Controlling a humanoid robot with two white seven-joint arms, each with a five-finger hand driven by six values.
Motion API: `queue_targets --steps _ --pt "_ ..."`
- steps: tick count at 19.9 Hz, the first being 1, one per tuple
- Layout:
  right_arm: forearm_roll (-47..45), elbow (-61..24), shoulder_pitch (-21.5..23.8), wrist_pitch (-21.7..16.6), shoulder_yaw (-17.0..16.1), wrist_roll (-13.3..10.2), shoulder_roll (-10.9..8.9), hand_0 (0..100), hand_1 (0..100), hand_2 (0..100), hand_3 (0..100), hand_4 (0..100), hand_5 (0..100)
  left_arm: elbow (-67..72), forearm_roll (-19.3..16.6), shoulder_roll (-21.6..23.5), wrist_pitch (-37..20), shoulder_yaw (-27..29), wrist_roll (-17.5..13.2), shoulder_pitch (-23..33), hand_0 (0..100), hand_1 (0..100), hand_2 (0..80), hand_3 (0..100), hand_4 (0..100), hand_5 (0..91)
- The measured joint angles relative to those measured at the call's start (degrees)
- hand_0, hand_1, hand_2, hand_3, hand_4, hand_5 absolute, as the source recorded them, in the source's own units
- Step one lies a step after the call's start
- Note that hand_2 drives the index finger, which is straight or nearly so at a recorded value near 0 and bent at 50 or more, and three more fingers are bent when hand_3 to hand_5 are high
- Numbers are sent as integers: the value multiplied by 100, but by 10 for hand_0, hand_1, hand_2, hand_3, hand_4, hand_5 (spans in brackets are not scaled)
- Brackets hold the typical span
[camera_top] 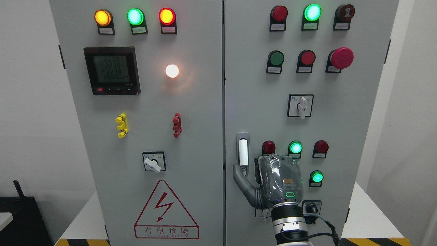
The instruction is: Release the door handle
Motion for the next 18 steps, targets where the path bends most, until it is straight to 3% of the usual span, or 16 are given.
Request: queue_targets --steps 18 --pt "23 2 12 5 -74 -10 -2 425 106 1000 1000 984 934 0 0 0 0 0 0 0 120 389 0 0 0 0"
